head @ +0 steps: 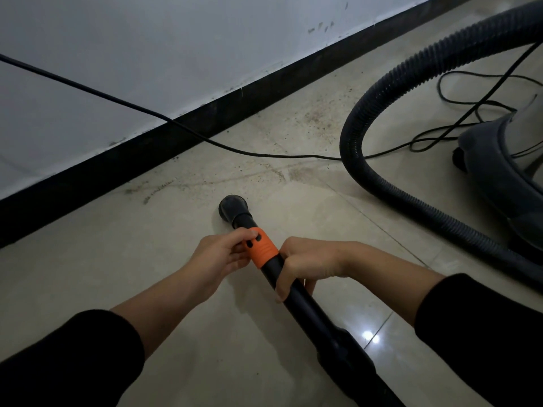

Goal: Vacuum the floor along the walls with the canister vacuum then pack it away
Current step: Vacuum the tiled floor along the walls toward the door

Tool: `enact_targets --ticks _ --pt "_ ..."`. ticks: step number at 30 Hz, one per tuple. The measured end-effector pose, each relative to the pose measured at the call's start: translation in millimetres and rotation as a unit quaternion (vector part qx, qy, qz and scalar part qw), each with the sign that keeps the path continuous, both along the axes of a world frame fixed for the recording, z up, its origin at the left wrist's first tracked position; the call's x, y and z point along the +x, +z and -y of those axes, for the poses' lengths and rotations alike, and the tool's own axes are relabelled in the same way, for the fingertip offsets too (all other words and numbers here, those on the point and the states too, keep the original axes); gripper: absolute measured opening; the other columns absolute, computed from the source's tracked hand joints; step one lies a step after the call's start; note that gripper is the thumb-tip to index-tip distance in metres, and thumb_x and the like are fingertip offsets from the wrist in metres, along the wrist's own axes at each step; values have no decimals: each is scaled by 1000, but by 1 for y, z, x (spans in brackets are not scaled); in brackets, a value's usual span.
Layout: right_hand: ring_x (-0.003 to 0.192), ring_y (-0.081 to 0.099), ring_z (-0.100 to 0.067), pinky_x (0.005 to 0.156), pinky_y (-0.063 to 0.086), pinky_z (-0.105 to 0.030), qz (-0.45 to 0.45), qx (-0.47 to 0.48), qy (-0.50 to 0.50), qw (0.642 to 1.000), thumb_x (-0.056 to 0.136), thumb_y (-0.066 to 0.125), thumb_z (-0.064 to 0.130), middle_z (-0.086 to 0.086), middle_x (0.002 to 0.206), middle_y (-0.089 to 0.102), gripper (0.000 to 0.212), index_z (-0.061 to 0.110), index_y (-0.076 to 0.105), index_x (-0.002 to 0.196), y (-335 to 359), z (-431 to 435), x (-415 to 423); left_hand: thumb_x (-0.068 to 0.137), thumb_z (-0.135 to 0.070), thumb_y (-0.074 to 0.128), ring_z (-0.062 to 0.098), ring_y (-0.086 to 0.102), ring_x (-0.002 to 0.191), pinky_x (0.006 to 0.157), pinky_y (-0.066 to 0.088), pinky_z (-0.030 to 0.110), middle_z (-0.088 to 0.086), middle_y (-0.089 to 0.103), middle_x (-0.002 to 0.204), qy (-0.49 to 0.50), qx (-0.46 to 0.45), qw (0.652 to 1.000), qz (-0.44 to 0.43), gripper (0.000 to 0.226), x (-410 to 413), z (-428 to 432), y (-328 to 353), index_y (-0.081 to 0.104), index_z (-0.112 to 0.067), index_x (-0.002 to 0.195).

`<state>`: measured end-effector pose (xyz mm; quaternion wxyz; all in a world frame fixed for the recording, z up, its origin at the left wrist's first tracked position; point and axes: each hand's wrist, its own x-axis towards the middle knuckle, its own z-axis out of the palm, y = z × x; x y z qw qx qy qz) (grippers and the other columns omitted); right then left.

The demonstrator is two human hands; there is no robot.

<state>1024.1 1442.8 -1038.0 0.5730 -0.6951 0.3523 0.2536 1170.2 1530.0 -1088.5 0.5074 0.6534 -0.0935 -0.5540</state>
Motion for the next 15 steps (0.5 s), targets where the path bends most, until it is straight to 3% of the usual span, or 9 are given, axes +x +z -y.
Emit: enact_targets --ticks 7,13,15 --pt "74 69 -27 70 59 -38 14 -17 -42 999 76 72 4 -18 83 68 25 -9 67 97 -1 5 -3 85 -17 69 24 68 89 82 55 32 12 69 93 -1 -14 1000 8 26 1 16 -7 69 0 104" --pt "63 67 -21 59 57 -28 28 -34 -95 994 75 71 3 -11 72 67 10 -1 65 83 -1 16 -18 82 -19 72 25 65 89 91 54 39 13 67 91 -17 -22 999 16 28 -12 44 -10 69 1 100" --pt "64 68 -22 62 58 -30 30 -40 -109 993 75 71 3 -13 74 67 12 -2 65 85 -1 20 -22 82 -19 72 24 65 87 92 53 39 12 67 89 -21 -24 999 17 23 -17 52 -10 70 0 95"
